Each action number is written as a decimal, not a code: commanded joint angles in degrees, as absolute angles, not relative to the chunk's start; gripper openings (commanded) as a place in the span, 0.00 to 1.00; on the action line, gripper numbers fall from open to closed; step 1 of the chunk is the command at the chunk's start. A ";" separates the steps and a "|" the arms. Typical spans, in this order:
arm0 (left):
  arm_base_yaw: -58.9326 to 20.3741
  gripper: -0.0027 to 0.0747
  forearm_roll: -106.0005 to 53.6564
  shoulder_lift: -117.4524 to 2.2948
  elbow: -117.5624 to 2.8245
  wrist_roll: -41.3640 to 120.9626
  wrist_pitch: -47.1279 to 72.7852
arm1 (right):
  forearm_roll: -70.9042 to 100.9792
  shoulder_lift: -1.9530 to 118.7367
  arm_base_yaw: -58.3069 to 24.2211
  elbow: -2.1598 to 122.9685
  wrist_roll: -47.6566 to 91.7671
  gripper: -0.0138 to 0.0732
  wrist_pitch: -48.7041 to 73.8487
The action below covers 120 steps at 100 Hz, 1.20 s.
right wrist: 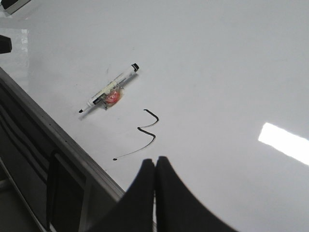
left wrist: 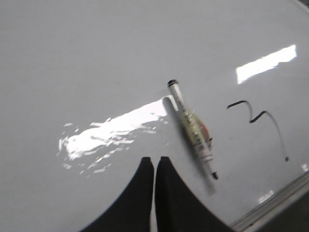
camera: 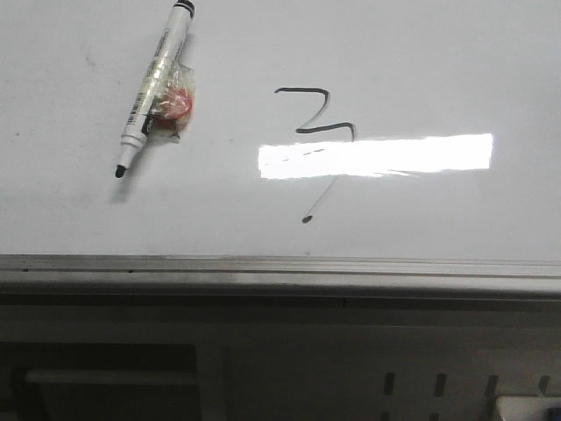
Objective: Write number 3 on whiteboard
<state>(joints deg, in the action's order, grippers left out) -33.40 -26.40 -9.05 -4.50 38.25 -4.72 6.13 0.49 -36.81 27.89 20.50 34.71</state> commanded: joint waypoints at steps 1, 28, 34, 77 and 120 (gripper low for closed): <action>-27.81 0.01 -12.71 -5.61 -2.45 21.46 -7.70 | 5.69 1.19 -36.44 29.11 20.34 0.08 29.64; -14.95 0.01 -1.69 -1.29 2.15 0.00 1.87 | 5.69 1.19 -36.44 29.11 20.34 0.08 29.64; -13.56 0.01 -1.92 -1.29 2.15 0.00 6.49 | 5.69 1.19 -36.44 29.11 20.34 0.08 29.64; -10.41 0.01 -4.34 0.21 2.15 -0.47 16.24 | 5.69 1.19 -36.44 29.11 20.34 0.08 29.64; -10.41 0.01 -4.34 0.21 2.15 -0.47 16.24 | 5.69 1.19 -36.44 29.11 20.34 0.08 29.64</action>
